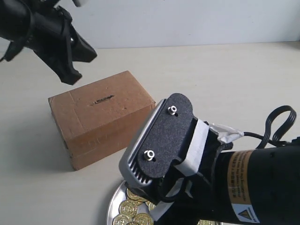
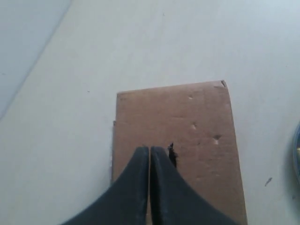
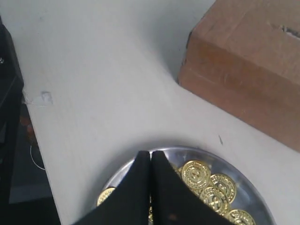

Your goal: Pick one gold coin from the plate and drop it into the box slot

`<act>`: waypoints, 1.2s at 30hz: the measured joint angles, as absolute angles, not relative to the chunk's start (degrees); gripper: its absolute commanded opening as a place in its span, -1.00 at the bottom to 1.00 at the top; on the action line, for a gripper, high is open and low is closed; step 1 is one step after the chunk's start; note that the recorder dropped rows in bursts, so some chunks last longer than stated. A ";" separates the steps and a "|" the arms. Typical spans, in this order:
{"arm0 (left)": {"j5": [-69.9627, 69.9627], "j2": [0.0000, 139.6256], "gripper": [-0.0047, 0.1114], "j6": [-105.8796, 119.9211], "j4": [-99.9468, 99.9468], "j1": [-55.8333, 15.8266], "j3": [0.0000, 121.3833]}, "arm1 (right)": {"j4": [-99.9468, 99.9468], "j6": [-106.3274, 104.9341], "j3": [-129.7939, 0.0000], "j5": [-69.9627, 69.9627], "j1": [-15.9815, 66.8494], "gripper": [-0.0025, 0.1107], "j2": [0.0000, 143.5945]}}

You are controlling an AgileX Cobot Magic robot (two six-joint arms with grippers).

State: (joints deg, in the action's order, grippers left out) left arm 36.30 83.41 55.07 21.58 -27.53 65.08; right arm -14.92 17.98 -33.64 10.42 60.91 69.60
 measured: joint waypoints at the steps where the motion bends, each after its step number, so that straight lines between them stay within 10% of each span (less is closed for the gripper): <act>1: 36.46 81.82 -0.92 55.07 21.57 -27.53 65.08 | -14.92 17.98 -33.64 9.93 60.91 -0.96 69.60; 29: 37.99 66.08 -0.92 55.07 21.06 -27.53 65.08 | -15.03 17.98 -33.64 8.73 60.91 -0.96 63.03; 36: 37.99 50.26 -0.92 55.07 21.06 -25.62 65.08 | -15.03 17.98 -33.64 8.45 44.02 -0.96 44.14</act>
